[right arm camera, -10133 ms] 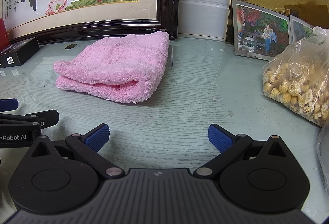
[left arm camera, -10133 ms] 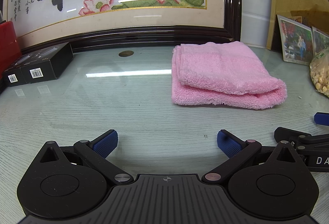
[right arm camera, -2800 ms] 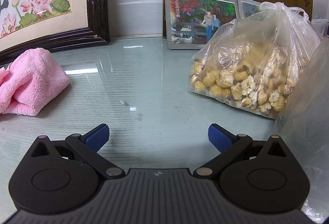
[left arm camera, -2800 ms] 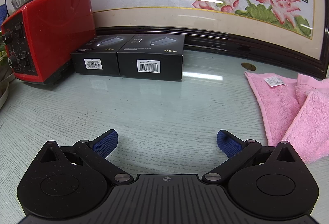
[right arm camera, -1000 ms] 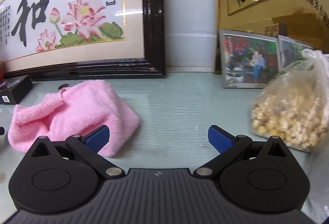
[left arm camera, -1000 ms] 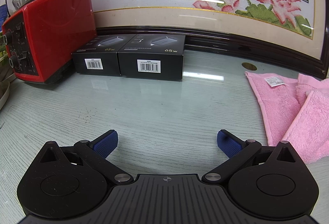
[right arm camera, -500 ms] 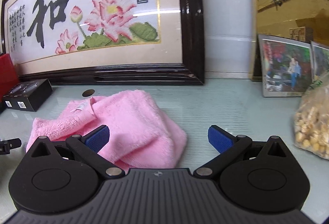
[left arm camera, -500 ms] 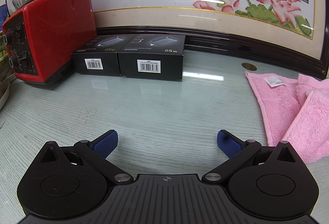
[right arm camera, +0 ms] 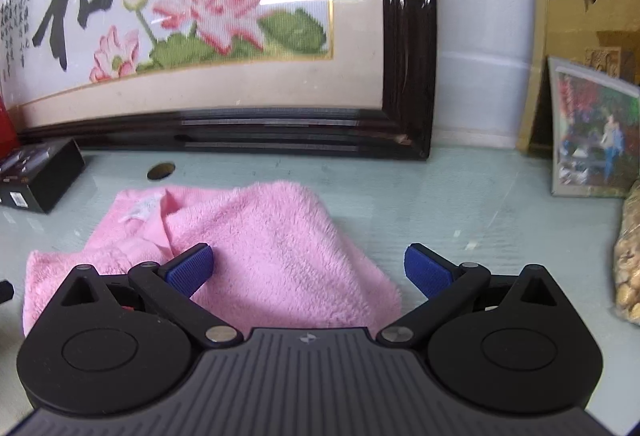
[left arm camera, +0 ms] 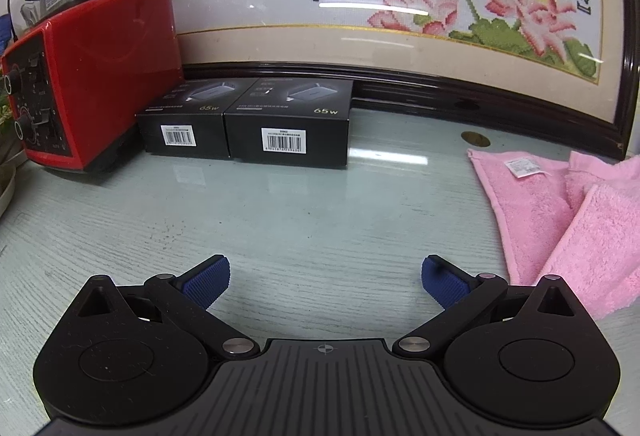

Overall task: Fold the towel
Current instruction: 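Grasp the pink towel edge with the right gripper while the left gripper approaches, then grasp the towel corner with the left gripper and lift it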

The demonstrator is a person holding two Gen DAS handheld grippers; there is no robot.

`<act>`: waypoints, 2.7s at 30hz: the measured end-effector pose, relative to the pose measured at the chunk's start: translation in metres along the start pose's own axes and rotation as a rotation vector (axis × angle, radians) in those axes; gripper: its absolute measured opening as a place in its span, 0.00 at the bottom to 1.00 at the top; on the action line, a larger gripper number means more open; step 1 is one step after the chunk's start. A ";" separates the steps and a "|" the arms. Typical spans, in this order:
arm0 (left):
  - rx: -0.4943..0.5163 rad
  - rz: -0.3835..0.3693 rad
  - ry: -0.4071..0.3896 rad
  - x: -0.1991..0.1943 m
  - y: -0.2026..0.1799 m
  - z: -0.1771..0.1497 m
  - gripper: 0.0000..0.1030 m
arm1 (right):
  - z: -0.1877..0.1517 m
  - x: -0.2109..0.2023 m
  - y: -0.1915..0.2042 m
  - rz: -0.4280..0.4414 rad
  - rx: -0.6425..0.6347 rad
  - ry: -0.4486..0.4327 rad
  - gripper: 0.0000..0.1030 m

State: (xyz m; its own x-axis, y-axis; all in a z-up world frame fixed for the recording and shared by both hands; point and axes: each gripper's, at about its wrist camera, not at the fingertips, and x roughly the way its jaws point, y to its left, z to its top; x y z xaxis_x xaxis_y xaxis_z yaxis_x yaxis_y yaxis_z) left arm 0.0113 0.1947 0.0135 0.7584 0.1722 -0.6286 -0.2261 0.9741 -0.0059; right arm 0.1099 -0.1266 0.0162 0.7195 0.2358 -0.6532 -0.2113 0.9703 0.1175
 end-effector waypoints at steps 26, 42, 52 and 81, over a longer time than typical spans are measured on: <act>0.214 -0.400 -0.216 -0.051 -0.066 0.005 1.00 | -0.065 -0.070 0.011 0.183 -0.265 -0.073 0.31; 0.595 -0.409 -0.207 -0.034 -0.157 -0.011 0.94 | -0.063 -0.064 -0.007 0.203 -0.172 -0.051 0.58; 0.563 -0.391 -0.130 -0.017 -0.152 -0.015 0.24 | -0.061 -0.070 -0.010 0.190 -0.146 -0.086 0.72; 0.366 -0.808 -0.370 -0.104 -0.027 -0.059 0.07 | -0.031 -0.055 -0.048 0.362 0.146 -0.059 0.85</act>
State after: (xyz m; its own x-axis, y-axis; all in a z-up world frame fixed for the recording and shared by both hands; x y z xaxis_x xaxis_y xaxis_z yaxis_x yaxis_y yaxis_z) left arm -0.0980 0.1421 0.0332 0.7602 -0.5972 -0.2558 0.6072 0.7931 -0.0472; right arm 0.0597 -0.1880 0.0233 0.6534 0.5625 -0.5066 -0.3647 0.8204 0.4404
